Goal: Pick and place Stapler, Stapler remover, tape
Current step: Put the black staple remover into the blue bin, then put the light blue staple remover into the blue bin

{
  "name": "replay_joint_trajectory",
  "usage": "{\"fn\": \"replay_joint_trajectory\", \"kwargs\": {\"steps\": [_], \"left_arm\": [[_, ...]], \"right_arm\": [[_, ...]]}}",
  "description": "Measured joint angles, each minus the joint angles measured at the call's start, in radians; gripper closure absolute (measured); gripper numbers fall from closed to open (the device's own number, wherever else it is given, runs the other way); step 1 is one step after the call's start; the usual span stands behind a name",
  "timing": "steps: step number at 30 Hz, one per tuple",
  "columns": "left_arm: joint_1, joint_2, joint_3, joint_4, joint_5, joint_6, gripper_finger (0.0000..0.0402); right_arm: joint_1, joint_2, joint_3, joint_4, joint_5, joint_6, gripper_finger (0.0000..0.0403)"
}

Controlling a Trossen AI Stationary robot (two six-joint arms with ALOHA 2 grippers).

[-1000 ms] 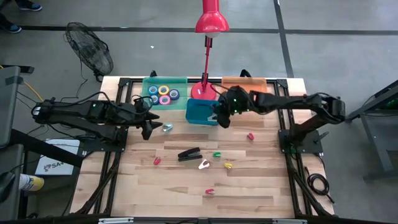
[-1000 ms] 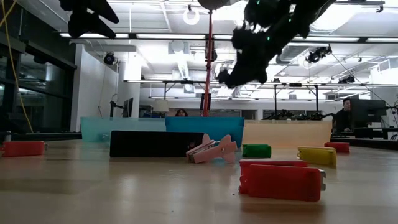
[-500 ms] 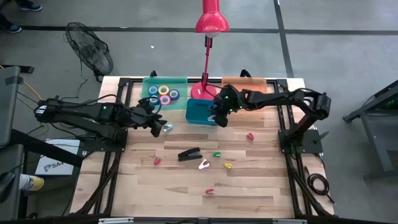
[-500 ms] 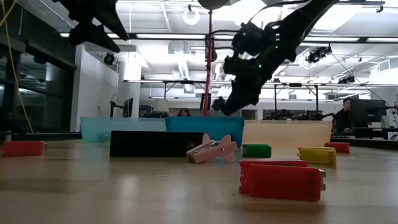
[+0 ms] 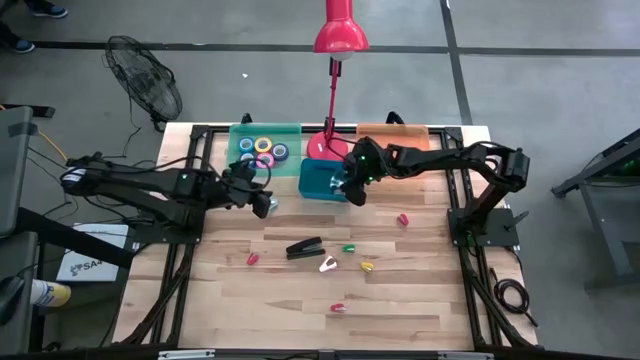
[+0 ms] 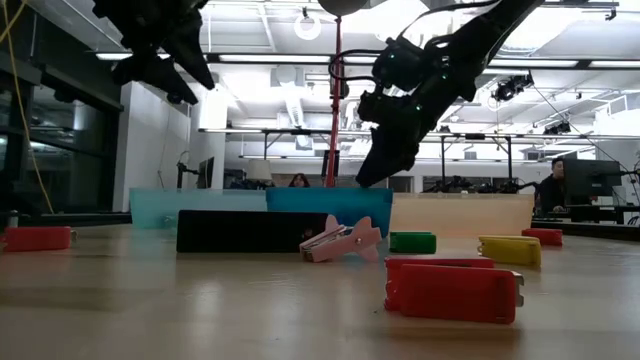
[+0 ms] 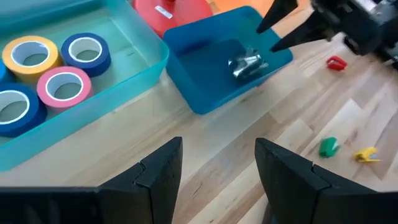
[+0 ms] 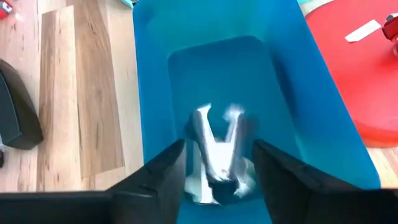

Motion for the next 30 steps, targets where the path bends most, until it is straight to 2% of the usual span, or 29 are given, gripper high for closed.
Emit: {"fn": "replay_joint_trajectory", "kwargs": {"steps": [7,10,14,19,23,27,30], "left_arm": [[0.002,0.027,0.000,-0.037,-0.027,-0.017,0.0204],[0.032,0.028,0.000,-0.066,0.007,-0.016,0.0203],[0.087,0.053,0.000,-0.080,0.063,0.037,0.0189],[0.157,0.125,0.000,-0.081,0.123,0.167,0.0135],[0.220,0.197,0.000,-0.069,0.234,0.231,0.0096],[0.258,0.279,0.002,-0.058,0.316,0.289,0.0083],[0.258,0.345,0.022,-0.051,0.332,0.344,0.0083]], "right_arm": [[0.000,-0.021,0.000,-0.009,-0.004,0.066,0.0160],[0.000,-0.070,0.000,-0.030,-0.004,0.103,0.0145],[0.000,-0.157,0.000,-0.091,0.001,0.108,0.0140],[0.000,-0.282,0.000,-0.196,0.057,0.102,0.0139],[0.000,-0.384,0.000,-0.275,0.125,0.092,0.0139],[0.000,-0.465,0.000,-0.326,0.182,0.078,0.0139],[0.000,-0.510,0.000,-0.349,0.202,0.073,0.0139]]}}
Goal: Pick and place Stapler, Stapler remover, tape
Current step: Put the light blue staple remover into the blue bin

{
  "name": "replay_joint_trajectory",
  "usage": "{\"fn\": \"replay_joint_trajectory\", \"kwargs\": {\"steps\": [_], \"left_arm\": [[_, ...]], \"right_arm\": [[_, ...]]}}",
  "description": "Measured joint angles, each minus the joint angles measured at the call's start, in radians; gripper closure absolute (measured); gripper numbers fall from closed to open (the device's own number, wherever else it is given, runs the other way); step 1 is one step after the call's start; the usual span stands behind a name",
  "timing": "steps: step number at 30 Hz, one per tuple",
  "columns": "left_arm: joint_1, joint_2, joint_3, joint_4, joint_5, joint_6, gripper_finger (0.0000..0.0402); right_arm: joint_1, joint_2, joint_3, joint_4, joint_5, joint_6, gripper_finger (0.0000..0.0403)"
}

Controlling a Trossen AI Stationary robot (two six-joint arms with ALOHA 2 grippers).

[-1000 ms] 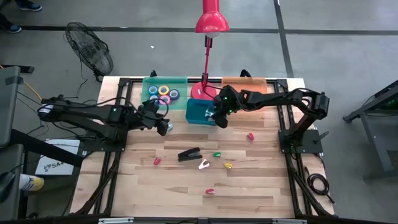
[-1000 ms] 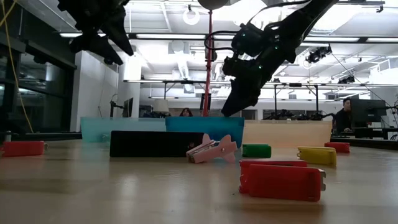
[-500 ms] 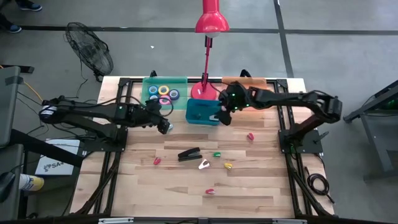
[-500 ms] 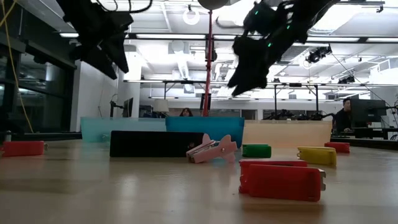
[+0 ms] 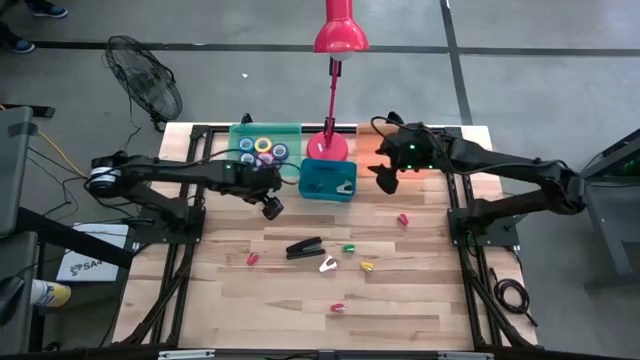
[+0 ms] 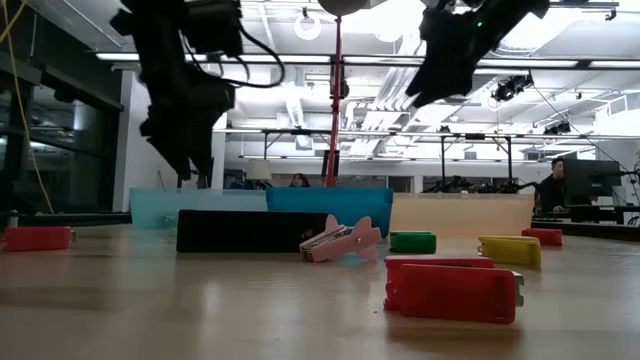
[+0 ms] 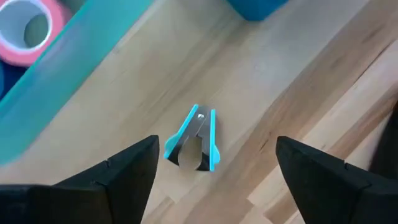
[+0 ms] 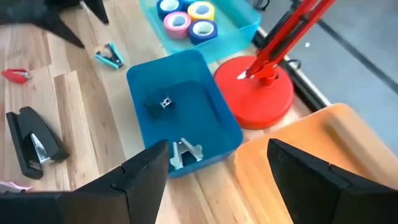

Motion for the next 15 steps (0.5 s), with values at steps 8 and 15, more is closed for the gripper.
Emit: {"fn": "replay_joint_trajectory", "kwargs": {"steps": [8,15], "left_arm": [[0.000,0.181,0.094,-0.060,-0.019,0.095,0.0082],[0.029,0.320,0.163,-0.122,-0.021,0.115,0.0082]], "right_arm": [[0.000,-0.049,0.000,-0.043,0.027,-0.021,0.0139],[0.000,-0.049,0.000,-0.060,0.027,-0.021,0.0139]]}}
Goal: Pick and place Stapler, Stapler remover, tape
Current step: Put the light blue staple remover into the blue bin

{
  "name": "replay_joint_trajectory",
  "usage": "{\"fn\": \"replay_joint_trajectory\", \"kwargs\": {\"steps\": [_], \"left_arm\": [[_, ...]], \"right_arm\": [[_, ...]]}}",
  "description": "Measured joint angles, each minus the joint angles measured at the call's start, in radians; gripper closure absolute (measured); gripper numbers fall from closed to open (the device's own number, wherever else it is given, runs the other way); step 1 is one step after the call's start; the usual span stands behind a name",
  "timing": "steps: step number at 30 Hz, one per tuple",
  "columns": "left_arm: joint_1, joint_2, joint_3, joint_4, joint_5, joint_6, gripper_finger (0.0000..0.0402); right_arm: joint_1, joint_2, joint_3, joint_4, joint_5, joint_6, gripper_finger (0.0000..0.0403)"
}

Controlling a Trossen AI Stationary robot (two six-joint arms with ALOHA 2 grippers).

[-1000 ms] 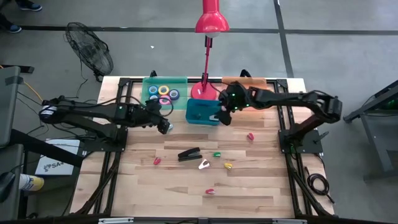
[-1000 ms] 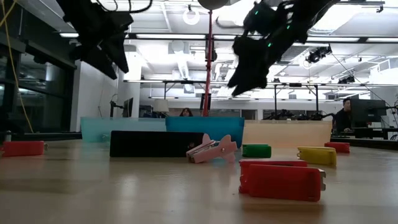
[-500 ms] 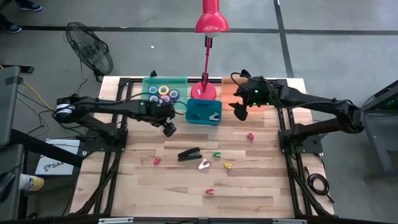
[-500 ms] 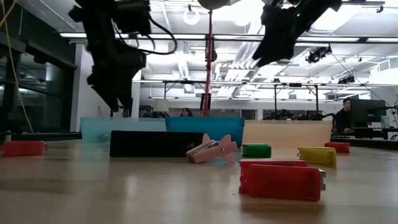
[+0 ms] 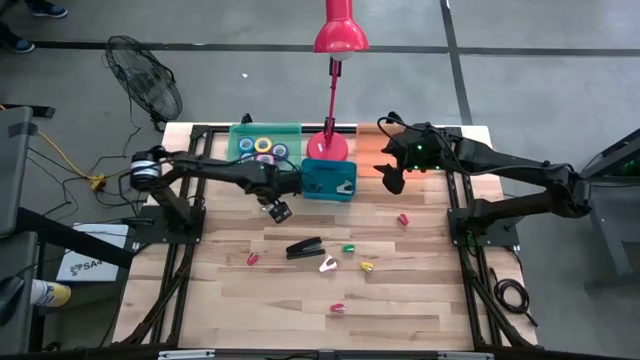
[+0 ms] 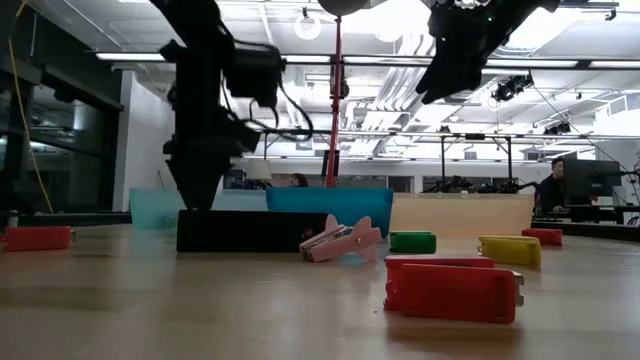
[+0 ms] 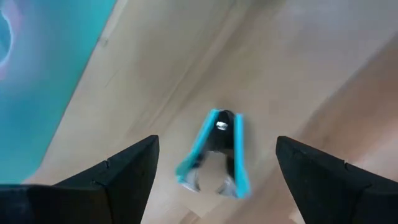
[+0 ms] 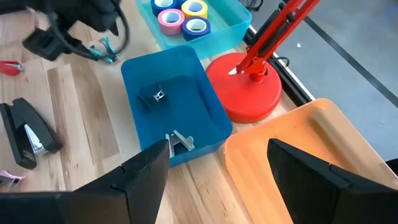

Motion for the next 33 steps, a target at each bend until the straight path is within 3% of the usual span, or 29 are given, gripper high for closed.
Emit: {"fn": "replay_joint_trajectory", "kwargs": {"steps": [10,18,33], "left_arm": [[0.061,0.078,0.010,-0.032,0.100,0.058,0.0082],[0.061,0.079,0.010,-0.060,0.108,0.107,0.0087],[0.061,0.079,0.010,-0.058,0.160,0.103,0.0238]], "right_arm": [[0.000,0.000,0.000,-0.011,0.000,0.002,0.0139],[0.000,0.000,0.000,-0.012,0.000,0.001,0.0139],[0.000,0.001,0.000,-0.012,0.000,0.001,0.0139]]}}
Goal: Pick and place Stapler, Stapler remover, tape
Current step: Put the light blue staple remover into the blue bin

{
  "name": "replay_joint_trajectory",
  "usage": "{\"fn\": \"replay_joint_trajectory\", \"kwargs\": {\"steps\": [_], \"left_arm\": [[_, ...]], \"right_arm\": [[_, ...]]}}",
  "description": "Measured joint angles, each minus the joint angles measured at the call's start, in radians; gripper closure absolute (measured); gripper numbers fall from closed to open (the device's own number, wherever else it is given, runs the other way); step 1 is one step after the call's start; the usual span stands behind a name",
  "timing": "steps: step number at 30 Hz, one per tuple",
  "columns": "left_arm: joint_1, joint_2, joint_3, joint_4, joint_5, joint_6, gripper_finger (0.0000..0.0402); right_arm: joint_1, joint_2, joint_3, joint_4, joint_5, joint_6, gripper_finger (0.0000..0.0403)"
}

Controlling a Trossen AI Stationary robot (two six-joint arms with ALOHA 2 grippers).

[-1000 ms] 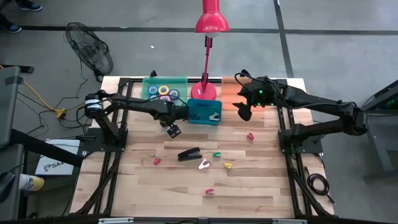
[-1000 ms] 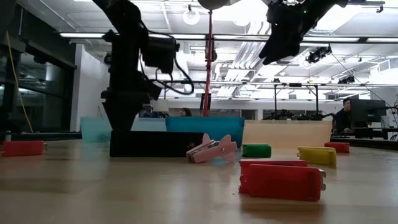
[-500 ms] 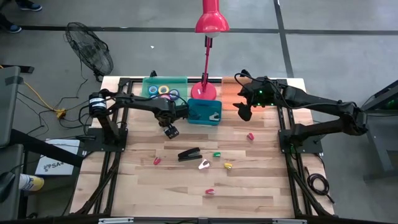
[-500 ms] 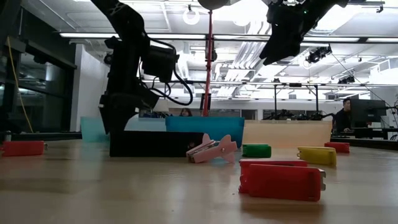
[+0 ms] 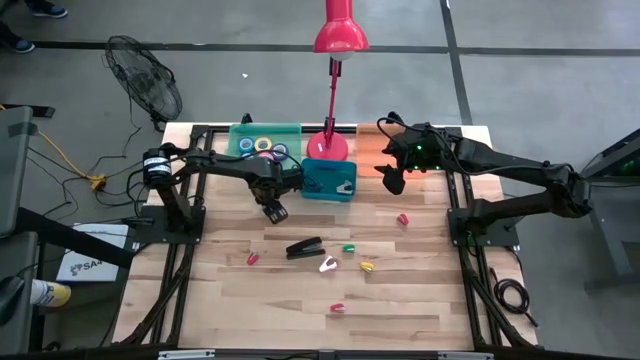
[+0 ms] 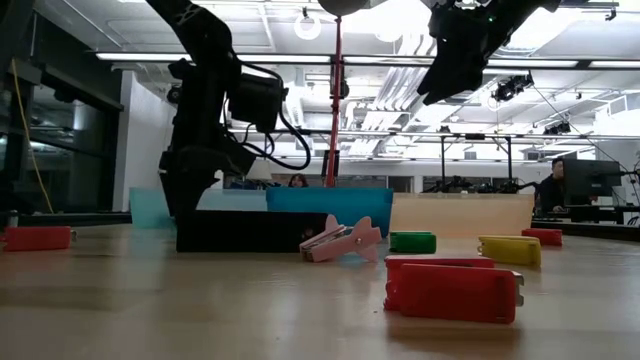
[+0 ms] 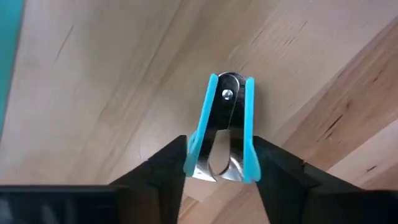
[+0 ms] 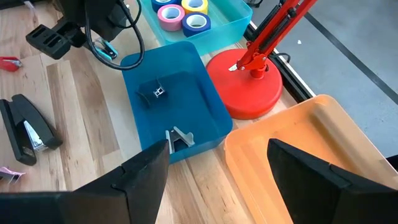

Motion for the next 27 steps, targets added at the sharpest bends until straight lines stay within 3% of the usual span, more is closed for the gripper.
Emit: {"fn": "replay_joint_trajectory", "kwargs": {"steps": [9,19,27], "left_arm": [[-0.002,-0.001,0.019,-0.003,0.084,-0.052,0.0314],[-0.002,-0.001,0.260,-0.103,0.080,-0.023,0.0305],[-0.002,-0.003,0.452,-0.093,-0.019,-0.003,0.0307]], "right_arm": [[0.000,0.000,0.000,0.000,-0.029,0.061,0.0139],[0.000,0.000,0.000,-0.009,-0.065,0.086,0.0139],[0.000,0.000,0.000,-0.023,-0.065,0.090,0.0139]]}}
